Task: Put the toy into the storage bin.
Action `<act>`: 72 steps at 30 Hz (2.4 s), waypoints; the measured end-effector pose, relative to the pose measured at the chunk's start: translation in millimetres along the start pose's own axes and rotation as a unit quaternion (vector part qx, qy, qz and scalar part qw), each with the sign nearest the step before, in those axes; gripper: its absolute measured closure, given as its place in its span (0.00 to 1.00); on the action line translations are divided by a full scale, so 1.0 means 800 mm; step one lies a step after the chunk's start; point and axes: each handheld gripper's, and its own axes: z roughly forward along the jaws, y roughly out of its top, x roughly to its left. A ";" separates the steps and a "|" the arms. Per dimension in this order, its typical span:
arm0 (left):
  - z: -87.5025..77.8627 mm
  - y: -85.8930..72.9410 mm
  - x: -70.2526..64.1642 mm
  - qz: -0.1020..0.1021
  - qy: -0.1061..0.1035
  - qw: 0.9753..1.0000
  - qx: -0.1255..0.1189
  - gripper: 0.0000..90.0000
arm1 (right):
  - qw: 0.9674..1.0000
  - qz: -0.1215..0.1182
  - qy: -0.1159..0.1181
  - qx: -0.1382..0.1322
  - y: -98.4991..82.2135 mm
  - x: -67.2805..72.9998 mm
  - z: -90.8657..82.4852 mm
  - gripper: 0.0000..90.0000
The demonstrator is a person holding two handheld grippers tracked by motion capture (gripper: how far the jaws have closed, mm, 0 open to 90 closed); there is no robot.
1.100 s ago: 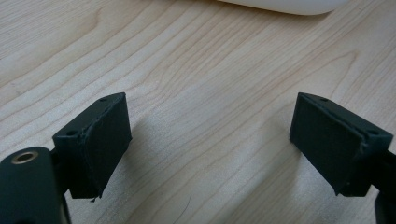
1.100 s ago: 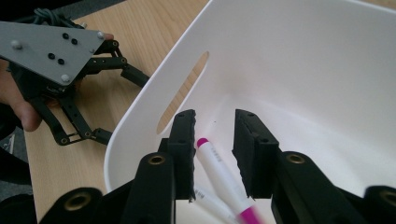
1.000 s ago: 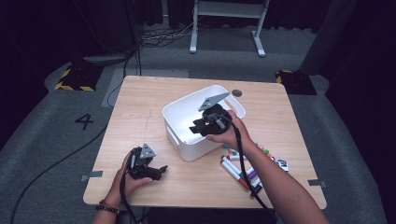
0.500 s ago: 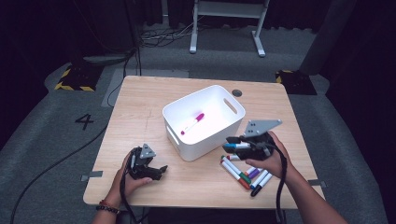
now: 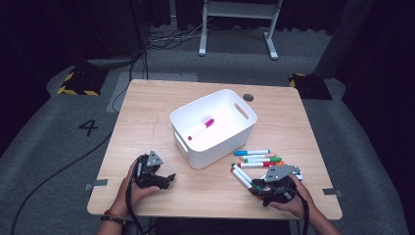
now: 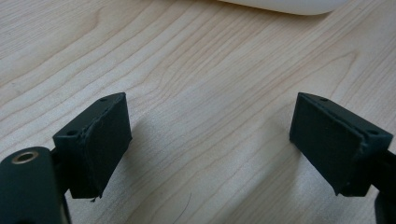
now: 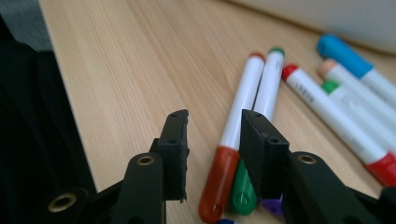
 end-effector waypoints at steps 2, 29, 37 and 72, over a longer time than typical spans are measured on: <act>0.000 0.000 0.000 -0.001 -0.001 1.000 0.000 0.14 | 1.000 0.005 0.006 0.003 -0.008 -0.001 0.007 0.70; 0.000 0.000 0.000 -0.002 -0.001 1.000 0.000 0.14 | 0.999 0.001 -0.011 0.034 -0.010 0.002 0.026 0.84; 0.000 0.000 0.000 -0.001 -0.001 1.000 0.000 0.14 | 0.999 0.003 -0.004 0.037 -0.010 0.001 0.031 0.83; 0.000 0.000 0.000 -0.001 -0.002 1.000 0.001 0.14 | 0.993 -0.034 -0.052 -0.099 0.061 -0.004 -0.097 0.84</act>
